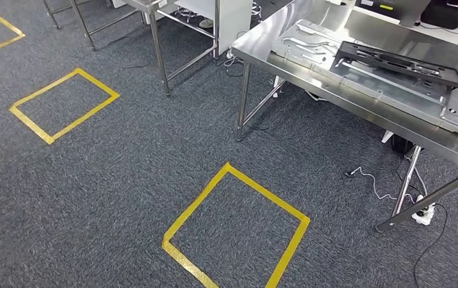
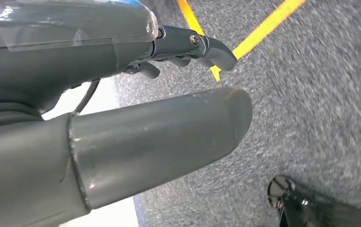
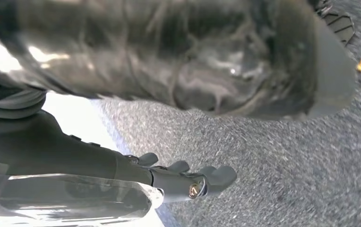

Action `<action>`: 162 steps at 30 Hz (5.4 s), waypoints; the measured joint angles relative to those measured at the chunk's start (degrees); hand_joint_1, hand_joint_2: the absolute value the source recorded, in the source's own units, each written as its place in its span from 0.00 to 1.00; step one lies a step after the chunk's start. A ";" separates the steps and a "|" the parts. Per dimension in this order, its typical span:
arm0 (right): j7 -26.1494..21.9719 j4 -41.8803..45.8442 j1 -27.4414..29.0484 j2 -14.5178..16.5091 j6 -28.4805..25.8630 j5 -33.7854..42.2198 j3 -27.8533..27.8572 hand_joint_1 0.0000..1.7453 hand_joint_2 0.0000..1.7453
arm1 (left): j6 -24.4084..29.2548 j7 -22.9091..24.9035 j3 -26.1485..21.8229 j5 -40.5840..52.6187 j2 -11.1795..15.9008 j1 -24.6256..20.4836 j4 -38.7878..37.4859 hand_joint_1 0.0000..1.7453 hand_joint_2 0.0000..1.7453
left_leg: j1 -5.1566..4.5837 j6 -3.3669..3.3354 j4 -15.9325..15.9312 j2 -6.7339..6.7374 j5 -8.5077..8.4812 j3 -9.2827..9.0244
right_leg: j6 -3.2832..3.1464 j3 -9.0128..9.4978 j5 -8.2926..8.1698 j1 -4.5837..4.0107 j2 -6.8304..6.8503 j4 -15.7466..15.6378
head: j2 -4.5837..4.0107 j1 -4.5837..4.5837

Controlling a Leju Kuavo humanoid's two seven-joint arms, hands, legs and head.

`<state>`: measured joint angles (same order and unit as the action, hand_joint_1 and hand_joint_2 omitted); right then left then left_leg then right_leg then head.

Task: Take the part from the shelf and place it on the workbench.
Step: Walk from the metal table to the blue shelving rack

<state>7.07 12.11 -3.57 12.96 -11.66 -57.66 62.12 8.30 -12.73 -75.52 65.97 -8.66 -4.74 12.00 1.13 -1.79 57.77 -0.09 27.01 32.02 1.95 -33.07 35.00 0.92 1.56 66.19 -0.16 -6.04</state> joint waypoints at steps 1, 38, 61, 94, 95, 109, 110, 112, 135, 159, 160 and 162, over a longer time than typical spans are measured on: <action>0.03 0.00 0.11 0.01 0.03 -0.07 0.00 0.00 0.00 | 0.01 -0.03 -0.10 -0.09 0.01 -0.03 0.00 0.00 0.00 | -0.10 -0.16 0.04 -0.58 -0.11 0.20 | -0.07 -1.77 1.78 -0.05 -0.72 3.82 | -0.01 0.01; -0.36 0.07 0.18 -0.67 1.57 -0.55 0.02 0.00 0.00 | 0.88 -0.10 -2.00 -1.40 -1.24 -0.33 -0.25 0.00 0.00 | -1.11 0.29 2.72 -5.85 0.02 2.30 | -7.29 1.09 -4.65 -4.28 -6.04 -3.44 | 0.00 -0.09; -2.94 -0.09 -0.45 1.38 2.39 0.36 0.51 0.00 0.00 | -0.27 -4.21 -1.92 0.05 0.05 -0.34 0.45 0.00 0.00 | 0.20 0.65 1.53 1.07 -1.08 2.44 | -1.41 1.56 1.96 -0.68 -0.01 -0.22 | 0.00 -0.09; -0.98 -0.57 -0.11 1.69 2.88 -0.36 1.62 0.00 0.00 | -1.39 -3.99 0.77 2.76 2.57 0.41 1.29 0.00 0.00 | -0.48 -0.12 -0.40 -0.80 -0.69 0.11 | -1.78 -3.27 3.35 -0.57 -1.36 7.23 | -0.01 -0.07; -0.89 -0.57 -0.06 1.65 2.96 -0.47 1.62 0.00 0.00 | -1.45 -3.88 0.77 2.75 2.58 0.47 1.29 0.00 0.00 | -0.43 -0.01 -0.33 -1.43 -0.76 0.17 | -1.57 -3.42 2.73 -0.26 -1.40 7.56 | -0.02 -0.07; -0.61 -0.57 0.23 0.78 3.79 -1.80 1.46 0.00 0.00 | -1.92 -3.24 0.77 2.59 2.56 0.49 1.27 0.00 0.00 | 0.24 3.49 16.18 -0.64 6.86 8.58 | -4.17 2.39 -5.50 -0.65 0.06 -7.65 | 0.00 -0.02; -0.60 -0.57 0.22 0.75 3.79 -1.81 1.46 0.00 0.00 | -1.92 -3.23 0.77 2.59 2.56 0.58 1.27 0.00 0.00 | 0.22 3.43 17.03 -0.51 6.85 8.62 | -4.23 2.28 -5.47 -0.86 0.85 -7.56 | 0.01 -0.03; -0.60 -0.57 0.14 0.73 3.80 -1.83 1.46 0.00 0.00 | -1.92 -3.21 0.77 2.59 2.57 0.76 1.27 0.00 0.00 | 0.06 3.02 12.05 0.27 4.19 5.26 | -4.30 2.28 -5.42 -1.17 2.25 -7.45 | 0.00 -0.03; -0.27 -0.59 0.00 0.30 3.83 -1.99 1.40 0.00 0.00 | -2.02 -3.20 0.77 2.59 2.57 0.68 1.26 0.00 0.00 | 0.27 3.45 1.36 -6.07 -0.26 1.64 | -2.86 2.30 -5.48 0.51 -4.21 -6.98 | 0.00 -0.01; -0.09 -0.60 0.11 0.31 4.12 -1.93 1.38 0.00 0.00 | -2.01 -3.19 1.05 3.96 2.64 0.72 1.27 0.00 0.00 | -0.19 0.72 -0.28 -3.56 -0.49 -0.81 | -0.91 -0.41 -3.95 0.55 -2.49 -0.88 | -0.01 0.04; 0.01 -0.60 0.14 0.31 4.25 -1.86 1.38 0.00 0.00 | -1.96 -3.20 1.33 4.78 2.61 0.71 1.26 0.00 0.00 | -0.20 1.03 0.09 -3.99 -0.31 -0.66 | -0.95 0.93 -5.07 0.58 -3.06 -3.95 | -0.01 0.04; 0.10 -0.61 0.17 0.31 4.38 -1.71 1.39 0.00 0.00 | -1.86 -3.22 1.83 5.82 2.58 0.70 1.25 0.00 0.00 | -0.31 1.45 0.59 -4.31 -0.06 -0.39 | -1.08 1.86 -5.30 0.49 -3.83 -6.34 | 0.00 0.03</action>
<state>7.16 11.50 -3.40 13.27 -7.28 -59.37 63.51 6.44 -15.95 -73.69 71.79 -6.08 -4.04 13.25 0.81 -0.35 58.37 -4.40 26.95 31.63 0.87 -31.21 29.70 1.41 -2.27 59.84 -0.16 -6.01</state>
